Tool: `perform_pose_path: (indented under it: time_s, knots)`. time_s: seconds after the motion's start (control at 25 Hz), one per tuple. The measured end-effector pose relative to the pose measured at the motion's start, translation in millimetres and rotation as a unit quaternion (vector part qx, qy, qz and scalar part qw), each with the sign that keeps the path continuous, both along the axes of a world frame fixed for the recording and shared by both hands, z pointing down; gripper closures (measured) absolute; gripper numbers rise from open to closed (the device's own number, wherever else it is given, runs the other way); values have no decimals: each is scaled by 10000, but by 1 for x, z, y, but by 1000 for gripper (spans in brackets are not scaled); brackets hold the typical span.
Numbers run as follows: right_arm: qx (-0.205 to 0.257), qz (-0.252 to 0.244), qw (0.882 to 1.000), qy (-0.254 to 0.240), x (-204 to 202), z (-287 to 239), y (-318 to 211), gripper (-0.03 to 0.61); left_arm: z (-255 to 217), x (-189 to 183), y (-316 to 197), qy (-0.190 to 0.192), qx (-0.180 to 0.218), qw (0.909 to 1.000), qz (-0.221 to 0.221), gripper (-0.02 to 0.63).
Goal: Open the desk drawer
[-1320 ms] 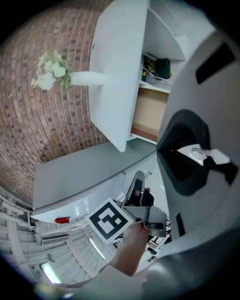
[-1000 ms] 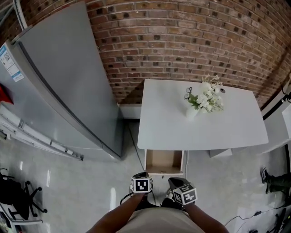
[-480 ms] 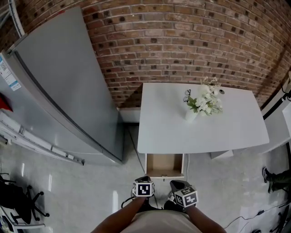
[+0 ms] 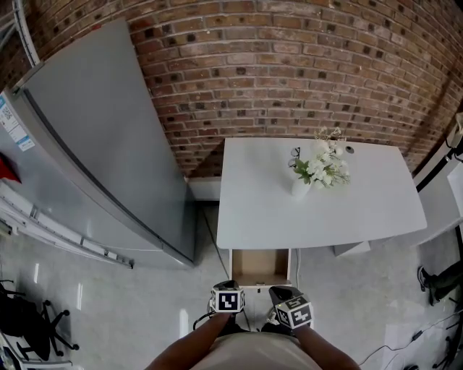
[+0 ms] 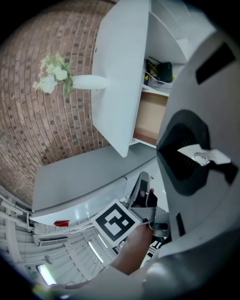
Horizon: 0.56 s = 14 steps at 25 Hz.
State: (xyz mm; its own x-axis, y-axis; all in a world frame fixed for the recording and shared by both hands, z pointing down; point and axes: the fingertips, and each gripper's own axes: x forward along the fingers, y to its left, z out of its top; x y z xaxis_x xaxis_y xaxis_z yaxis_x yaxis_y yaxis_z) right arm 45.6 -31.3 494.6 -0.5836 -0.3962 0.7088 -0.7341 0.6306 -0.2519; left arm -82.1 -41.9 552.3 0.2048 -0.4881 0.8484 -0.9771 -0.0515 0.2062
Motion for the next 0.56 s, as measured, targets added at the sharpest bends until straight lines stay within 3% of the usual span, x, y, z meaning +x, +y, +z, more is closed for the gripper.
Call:
perform_pose_path:
  time_s: [0.56]
  knots:
    - [-18, -61, 9999, 93, 3, -5, 0, 563, 0, 7, -7, 8, 42, 9999, 92, 607]
